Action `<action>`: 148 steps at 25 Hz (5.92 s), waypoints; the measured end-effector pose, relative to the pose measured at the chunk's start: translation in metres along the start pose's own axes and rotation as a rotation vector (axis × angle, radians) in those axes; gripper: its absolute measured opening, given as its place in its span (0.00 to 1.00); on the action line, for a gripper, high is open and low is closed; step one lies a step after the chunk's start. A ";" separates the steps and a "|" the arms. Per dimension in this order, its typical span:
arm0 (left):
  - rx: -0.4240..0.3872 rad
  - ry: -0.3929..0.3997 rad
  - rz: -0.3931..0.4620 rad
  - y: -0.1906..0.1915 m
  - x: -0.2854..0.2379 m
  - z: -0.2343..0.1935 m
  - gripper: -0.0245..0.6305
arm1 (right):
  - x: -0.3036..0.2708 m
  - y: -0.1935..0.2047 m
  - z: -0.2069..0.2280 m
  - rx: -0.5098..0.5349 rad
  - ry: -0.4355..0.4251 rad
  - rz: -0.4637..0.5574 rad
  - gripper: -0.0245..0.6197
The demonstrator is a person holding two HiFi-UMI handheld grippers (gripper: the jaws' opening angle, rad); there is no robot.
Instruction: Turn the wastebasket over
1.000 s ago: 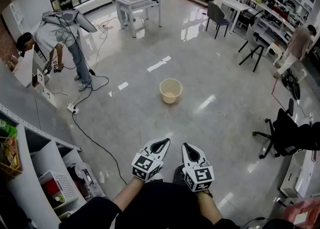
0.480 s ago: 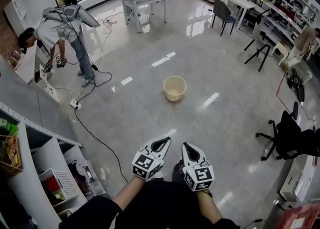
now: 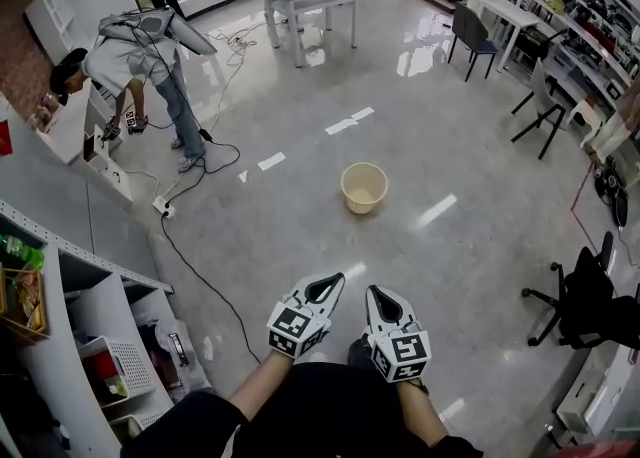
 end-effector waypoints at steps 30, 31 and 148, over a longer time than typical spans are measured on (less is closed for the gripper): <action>-0.014 -0.095 -0.047 -0.035 -0.153 0.067 0.05 | 0.025 -0.021 0.189 -0.045 -0.077 -0.037 0.06; -0.014 -0.098 -0.049 -0.034 -0.153 0.068 0.05 | 0.025 -0.020 0.190 -0.049 -0.080 -0.037 0.05; -0.424 0.275 -0.292 0.490 -0.702 -0.330 0.05 | -0.554 0.354 0.603 0.226 -0.065 -0.050 0.06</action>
Point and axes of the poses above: the fingertips, and each gripper's own axes: x backward along the fingers, z to its right, y out of its underside, the point moved 8 cm from there along x, backward along the fingers, and after that the axes turned 5 degrees about -y, right-handed, at the moved point
